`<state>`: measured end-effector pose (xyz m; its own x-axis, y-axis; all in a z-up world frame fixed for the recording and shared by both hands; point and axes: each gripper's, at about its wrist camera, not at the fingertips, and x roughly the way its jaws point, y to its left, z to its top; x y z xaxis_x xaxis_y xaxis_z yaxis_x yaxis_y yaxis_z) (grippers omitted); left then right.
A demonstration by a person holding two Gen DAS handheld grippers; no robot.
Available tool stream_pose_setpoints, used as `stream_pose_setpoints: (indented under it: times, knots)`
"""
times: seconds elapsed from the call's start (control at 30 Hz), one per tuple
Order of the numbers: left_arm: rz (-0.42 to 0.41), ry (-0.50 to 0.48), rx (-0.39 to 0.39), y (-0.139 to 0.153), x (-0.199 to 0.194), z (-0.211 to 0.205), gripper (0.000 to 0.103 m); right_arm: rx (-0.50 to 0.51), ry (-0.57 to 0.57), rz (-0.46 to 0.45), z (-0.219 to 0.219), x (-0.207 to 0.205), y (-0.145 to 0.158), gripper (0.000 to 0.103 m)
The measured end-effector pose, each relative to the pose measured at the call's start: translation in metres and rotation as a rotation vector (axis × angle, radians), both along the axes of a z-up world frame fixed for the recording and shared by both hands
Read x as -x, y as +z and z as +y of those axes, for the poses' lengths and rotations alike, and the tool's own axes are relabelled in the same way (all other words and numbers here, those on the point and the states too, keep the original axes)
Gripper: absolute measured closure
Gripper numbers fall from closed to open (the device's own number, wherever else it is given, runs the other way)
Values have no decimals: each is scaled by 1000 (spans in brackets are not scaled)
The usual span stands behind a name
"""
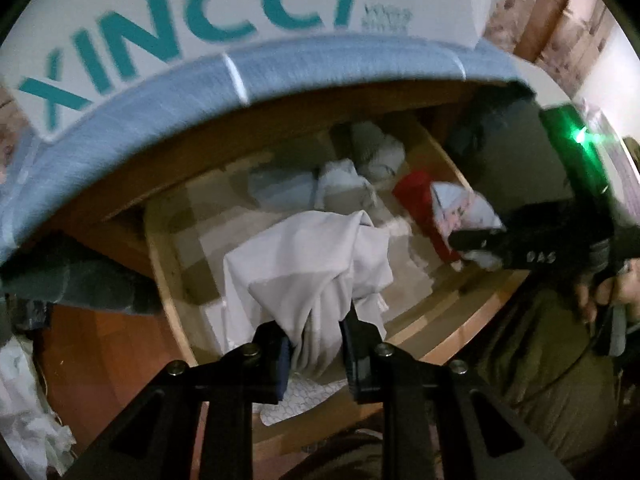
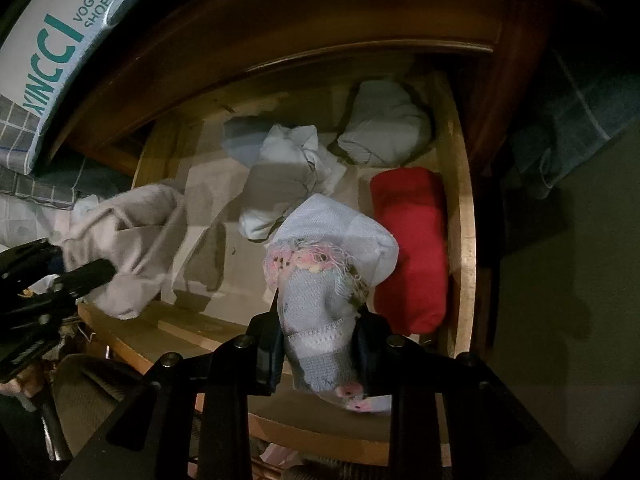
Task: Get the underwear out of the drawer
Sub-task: 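Carry the light grey cloth into the white box and open the left gripper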
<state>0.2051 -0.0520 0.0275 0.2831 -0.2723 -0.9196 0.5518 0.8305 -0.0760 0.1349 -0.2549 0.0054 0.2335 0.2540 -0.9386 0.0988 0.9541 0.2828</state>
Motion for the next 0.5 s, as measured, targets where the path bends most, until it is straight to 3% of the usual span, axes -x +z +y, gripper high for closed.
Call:
stream_pose_setpoints:
  times: [0.2, 0.5]
  knots:
    - [-23, 63, 67, 31, 6, 8, 81, 11, 3, 4, 1, 0, 1, 77]
    - [-51, 59, 88, 79, 26, 7, 81, 15, 5, 11, 1, -1, -1, 77]
